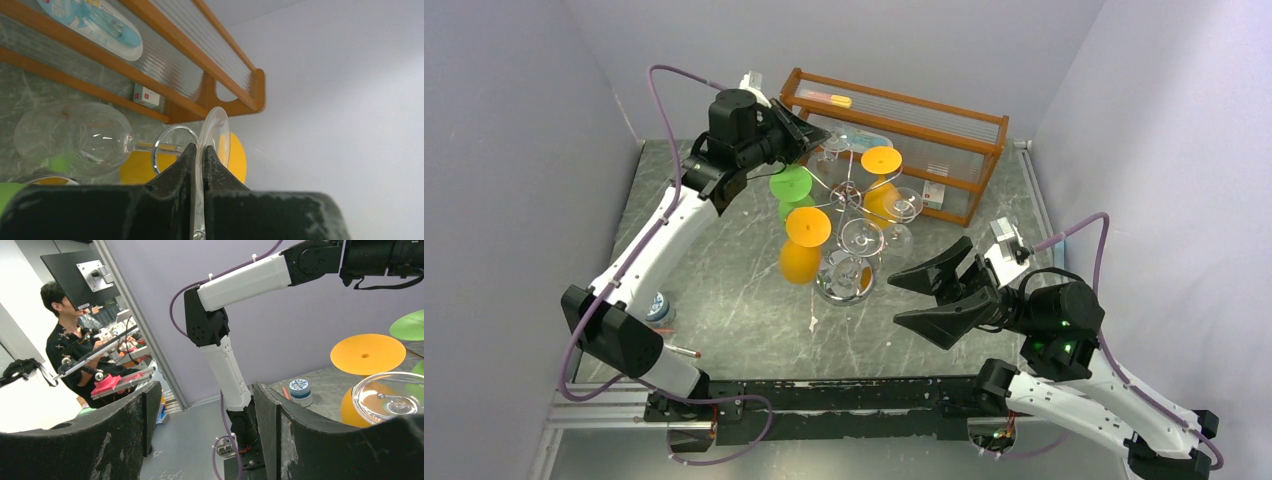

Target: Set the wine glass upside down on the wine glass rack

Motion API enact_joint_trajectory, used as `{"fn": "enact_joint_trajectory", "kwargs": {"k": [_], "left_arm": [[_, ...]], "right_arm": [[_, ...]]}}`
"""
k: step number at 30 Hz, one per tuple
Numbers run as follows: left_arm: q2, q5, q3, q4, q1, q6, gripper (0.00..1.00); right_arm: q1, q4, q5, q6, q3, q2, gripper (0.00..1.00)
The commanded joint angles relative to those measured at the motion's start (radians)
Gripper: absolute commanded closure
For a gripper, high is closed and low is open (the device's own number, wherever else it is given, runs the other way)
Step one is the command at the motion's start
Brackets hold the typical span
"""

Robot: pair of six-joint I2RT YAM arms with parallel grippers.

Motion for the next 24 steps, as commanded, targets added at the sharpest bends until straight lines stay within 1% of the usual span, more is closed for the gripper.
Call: {"fn": "enact_joint_trajectory", "kwargs": {"k": [1, 8, 11, 15, 24], "left_arm": [[0.019, -0.001, 0.026, -0.005, 0.018, 0.037, 0.91], [0.021, 0.024, 0.009, -0.013, 0.017, 0.026, 0.85], [0.008, 0.036, -0.011, -0.008, 0.018, 0.011, 0.79], [-0.014, 0.016, -0.022, -0.021, 0.017, 0.007, 0.69], [-0.027, -0.042, 0.014, -0.083, 0.018, 0.044, 0.59]], "right_arm": [[0.007, 0.001, 0.005, 0.0, -0.008, -0.008, 0.28], [0.006, 0.001, 0.008, 0.002, -0.013, -0.009, 0.29], [0.007, 0.003, 0.011, 0.009, -0.016, -0.008, 0.28], [0.006, 0.007, 0.011, 0.009, -0.017, -0.005, 0.29], [0.006, 0.006, 0.017, 0.01, -0.018, -0.008, 0.28]]}}
